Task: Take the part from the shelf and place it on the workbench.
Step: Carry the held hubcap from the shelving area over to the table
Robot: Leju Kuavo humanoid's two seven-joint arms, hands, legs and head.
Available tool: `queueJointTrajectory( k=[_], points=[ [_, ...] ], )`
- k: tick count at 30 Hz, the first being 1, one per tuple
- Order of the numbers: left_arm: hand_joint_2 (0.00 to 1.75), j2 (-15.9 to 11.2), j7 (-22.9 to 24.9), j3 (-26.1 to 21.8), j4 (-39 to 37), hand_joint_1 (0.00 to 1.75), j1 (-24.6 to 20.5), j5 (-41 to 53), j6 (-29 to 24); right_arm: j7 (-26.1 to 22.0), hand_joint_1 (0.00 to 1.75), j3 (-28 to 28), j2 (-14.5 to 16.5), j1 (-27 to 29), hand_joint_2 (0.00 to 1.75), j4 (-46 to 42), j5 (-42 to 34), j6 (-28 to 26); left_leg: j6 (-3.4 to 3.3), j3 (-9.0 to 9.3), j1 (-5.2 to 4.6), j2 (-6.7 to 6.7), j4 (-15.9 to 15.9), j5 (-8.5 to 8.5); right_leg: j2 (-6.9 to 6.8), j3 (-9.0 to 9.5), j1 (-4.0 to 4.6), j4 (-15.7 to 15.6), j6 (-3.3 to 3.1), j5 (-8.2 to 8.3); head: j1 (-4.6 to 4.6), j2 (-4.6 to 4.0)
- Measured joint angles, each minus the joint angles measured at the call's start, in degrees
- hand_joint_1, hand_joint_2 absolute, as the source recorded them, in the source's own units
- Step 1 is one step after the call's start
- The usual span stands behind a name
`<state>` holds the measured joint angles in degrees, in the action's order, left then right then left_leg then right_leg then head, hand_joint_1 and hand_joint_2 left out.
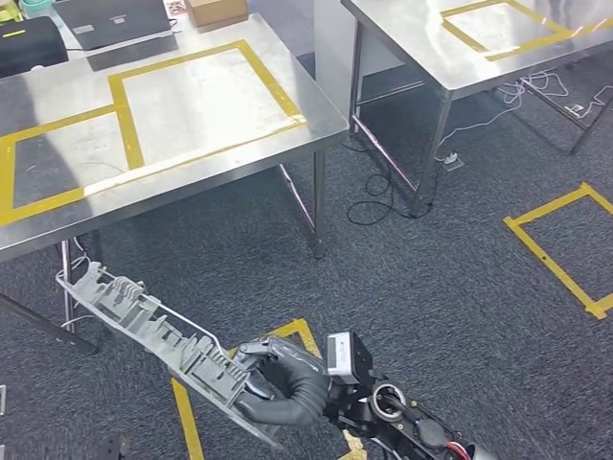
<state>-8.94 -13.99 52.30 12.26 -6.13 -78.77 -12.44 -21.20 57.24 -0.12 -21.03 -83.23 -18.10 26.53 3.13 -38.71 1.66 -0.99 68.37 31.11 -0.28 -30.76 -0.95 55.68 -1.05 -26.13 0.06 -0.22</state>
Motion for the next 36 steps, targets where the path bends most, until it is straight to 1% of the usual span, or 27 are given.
queueJointTrajectory(
  k=[1,2,3,4,6,8,10,12,14,15,16,17,18,19,21,22,23,25,26,28,29,30,31,32,33,34,36],
  points=[
    [0.0,0.0,0.0,0.0,0.0,0.0,0.1,0.0,0.0,0.0,1.75,0.0,0.0,0.0,1.75,0.0,0.0,0.0,0.0,-1.58,-0.01,0.11,2.8,0.7,-0.56,0.02,0.17,0.0,-0.12,-0.07,-0.33,0.0],
    [0.0,0.0,0.0,0.0,0.0,0.0,0.2,0.0,0.0,0.0,1.75,0.0,0.0,0.0,1.75,0.0,0.0,0.0,-0.06,-2.14,-0.04,0.22,3.6,0.34,-1.07,0.07,0.31,0.0,-0.22,-0.14,-0.59,0.0],
    [0.0,0.0,0.0,0.0,0.0,0.0,0.2,0.0,0.0,0.0,1.75,0.0,0.0,0.0,1.75,0.0,0.0,0.0,-0.21,-1.43,-0.08,0.4,1.9,-1.1,-1.54,0.19,0.41,0.0,-0.26,-0.22,-0.84,0.0],
    [0.0,0.0,0.0,0.0,0.0,0.0,0.3,0.0,0.0,0.0,1.75,0.0,0.0,0.0,1.75,0.0,0.0,0.0,-0.45,0.37,-0.18,0.85,-1.8,-3.21,-2.01,0.35,0.47,0.0,-0.24,-0.34,-1.1,0.0],
    [0.0,-0.1,0.0,0.0,0.0,0.0,0.2,0.0,0.0,0.0,1.75,0.0,0.0,0.0,1.75,0.0,0.0,0.0,-1.17,4.31,-0.69,2.87,-10.0,-6.36,-2.88,0.62,0.68,0.0,0.05,-0.66,-1.63,0.0],
    [0.0,-0.1,0.0,0.0,0.0,0.0,0.1,0.1,0.0,0.0,1.75,0.0,0.0,-0.1,1.75,0.0,0.0,0.0,-1.9,5.75,-1.28,3.78,-13.3,-7.02,-3.63,0.79,0.91,0.0,0.57,-0.95,-1.72,0.0],
    [0.0,-0.1,0.0,0.0,0.0,0.0,0.1,0.2,0.1,-0.1,1.75,0.0,0.0,-0.1,1.75,0.0,0.0,0.1,-2.47,5.75,-1.34,2.75,-13.6,-7.12,-4.18,1.05,0.96,-0.1,1.18,-1.2,-1.57,0.0],
    [0.0,-0.1,0.0,0.0,0.0,0.0,0.2,0.2,0.1,-0.2,1.75,0.0,0.0,-0.1,1.75,0.0,0.0,0.2,-3.01,6.08,-0.99,1.88,-14.0,-7.26,-2.92,0.5,0.84,1.7,1.85,-2.68,-1.29,0.0],
    [0.0,0.0,0.0,0.0,0.0,0.0,0.2,0.3,0.1,-0.2,1.75,0.0,-0.1,-0.1,1.75,0.0,0.0,0.3,-3.43,6.32,-0.78,0.97,-14.1,-7.29,-0.89,-2.28,0.69,8.1,2.27,-6.13,-0.58,0.0],
    [0.0,0.0,0.0,0.0,0.0,0.0,0.1,0.4,0.1,-0.3,1.75,0.0,-0.1,0.0,1.75,0.0,0.1,0.3,-3.59,6.35,-0.81,0.45,-14.1,-7.25,-0.41,-4.24,0.67,12.3,2.36,-7.86,-0.21,0.0],
    [0.0,0.0,0.0,0.0,0.0,0.0,0.1,0.5,0.1,-0.3,1.75,0.0,-0.2,0.0,1.75,0.0,0.1,0.3,-3.66,6.41,-0.85,-0.14,-14.1,-7.22,-0.17,-5.93,0.66,15.6,2.41,-8.79,0.08,0.0],
    [0.0,0.0,0.0,0.0,0.0,0.0,0.1,0.6,0.1,-0.3,1.75,0.0,-0.2,0.0,1.75,0.0,0.1,0.3,-3.7,6.5,-0.89,-0.79,-14.0,-7.15,-0.03,-6.82,0.66,17.0,2.4,-8.58,0.3,0.0],
    [0.0,0.0,0.0,0.0,0.0,0.0,0.2,0.6,0.1,-0.3,1.75,0.0,-0.3,0.0,1.75,0.0,0.1,0.3,-3.71,6.66,-0.91,-1.5,-14.0,-7.07,0.11,-6.66,0.65,16.1,2.31,-7.19,0.46,0.0],
    [0.0,0.0,0.0,0.0,0.0,0.0,0.2,0.6,0.1,-0.3,1.75,0.0,-0.3,0.0,1.75,0.0,0.1,0.3,-3.65,6.87,-0.91,-2.21,-14.0,-6.96,0.47,-5.51,0.65,12.9,2.13,-4.85,0.64,0.0],
    [0.0,0.1,0.0,0.0,0.0,0.0,0.1,0.6,0.1,-0.3,1.75,0.0,-0.3,0.0,1.75,0.0,0.2,0.3,-3.4,7.1,-0.92,-3.56,-13.9,-6.73,2.75,-2.39,0.58,5.0,1.53,-0.6,1.0,0.0],
    [0.0,0.2,0.0,0.0,0.0,0.0,0.1,0.6,0.1,-0.3,1.75,0.0,-0.4,0.0,1.75,0.0,0.2,0.3,-3.17,6.97,-0.88,-4.17,-13.8,-6.69,3.8,-1.08,0.57,2.2,1.28,0.29,1.14,0.0],
    [0.0,0.3,0.0,0.0,0.0,0.0,0.1,0.6,0.1,-0.3,1.75,0.0,-0.4,0.0,1.75,0.0,0.2,0.3,-2.9,6.72,-0.79,-4.73,-13.8,-6.73,4.49,-0.35,0.59,0.7,1.08,0.41,1.21,0.0],
    [0.0,0.2,0.1,0.0,0.0,0.0,0.2,0.6,0.0,-0.3,1.75,0.0,-0.4,-0.1,1.75,0.0,0.2,0.2,-2.2,6.32,-0.68,-5.69,-13.9,-6.97,3.85,0.39,0.58,-0.3,0.82,0.09,1.29,0.0],
    [0.0,0.2,0.1,0.0,0.0,0.0,0.3,0.6,0.0,-0.4,1.75,0.0,-0.4,-0.1,1.75,0.0,0.2,0.2,-1.86,6.22,-0.72,-5.12,-13.8,-6.87,3.26,0.61,0.43,-0.6,0.61,0.24,1.23,0.0],
    [0.0,0.2,0.1,0.0,0.0,0.0,0.3,0.6,-0.1,-0.4,1.75,0.0,-0.4,-0.1,1.75,0.0,0.1,-0.1,-1.18,4.73,-0.87,-2.37,-10.7,-5.12,1.94,1.15,0.08,-1.5,0.11,0.51,0.51,0.0],
    [0.0,0.3,0.1,0.0,0.0,0.0,0.2,0.5,-0.1,-0.4,1.75,-0.1,-0.4,-0.1,1.75,0.0,-0.1,-0.3,-0.82,2.96,-0.81,-0.79,-7.3,-3.48,1.27,1.32,0.1,-1.6,-0.06,0.53,0.05,0.0],
    [0.0,0.3,0.1,0.0,0.0,0.0,0.1,0.5,-0.1,-0.5,1.75,-0.1,-0.4,0.0,1.75,0.1,-0.4,-0.3,-0.44,0.73,-0.69,-0.02,-3.2,-1.79,0.65,1.33,0.13,-1.7,-0.19,0.45,-0.33,0.0],
    [0.0,0.3,0.1,0.0,0.0,0.0,0.1,0.5,-0.1,-0.6,1.75,-0.1,-0.4,0.0,1.75,0.1,-0.9,-0.4,-0.12,-1.33,-0.5,0.25,0.4,-0.64,0.13,1.33,0.14,-1.7,-0.24,0.35,-0.54,0.0],
    [0.0,0.3,0.1,0.0,0.0,0.0,0.1,0.5,-0.1,-0.6,1.75,-0.1,-0.4,0.1,1.75,0.1,-1.3,-0.4,0.17,-2.61,-0.28,0.39,2.5,-0.43,-0.3,1.37,0.1,-1.7,-0.22,0.23,-0.72,0.0],
    [0.0,0.2,0.1,0.0,0.0,0.0,0.2,0.4,-0.2,-0.7,1.75,-0.1,-0.4,0.1,1.75,0.2,-1.7,-0.4,0.42,-2.65,-0.07,0.49,2.3,-1.38,-0.6,1.45,0.02,-1.7,-0.12,0.09,-0.89,0.0],
    [0.0,0.2,0.1,0.0,0.0,0.0,0.3,0.4,-0.2,-0.8,1.75,-0.1,-0.4,0.1,1.75,0.2,-1.9,-0.4,0.62,-1.46,0.15,0.61,-0.3,-3.24,-0.8,1.59,-0.11,-1.6,0.07,-0.05,-1.11,0.0],
    [0.0,0.1,0.1,0.0,0.0,0.0,0.3,0.3,-0.3,-0.8,1.75,-0.2,-0.4,0.1,1.75,0.2,-2.2,-0.3,0.88,2.69,0.4,1.08,-8.6,-7.0,-1.05,1.83,-0.21,-1.4,0.74,-0.52,-1.66,0.0]
  ],
)
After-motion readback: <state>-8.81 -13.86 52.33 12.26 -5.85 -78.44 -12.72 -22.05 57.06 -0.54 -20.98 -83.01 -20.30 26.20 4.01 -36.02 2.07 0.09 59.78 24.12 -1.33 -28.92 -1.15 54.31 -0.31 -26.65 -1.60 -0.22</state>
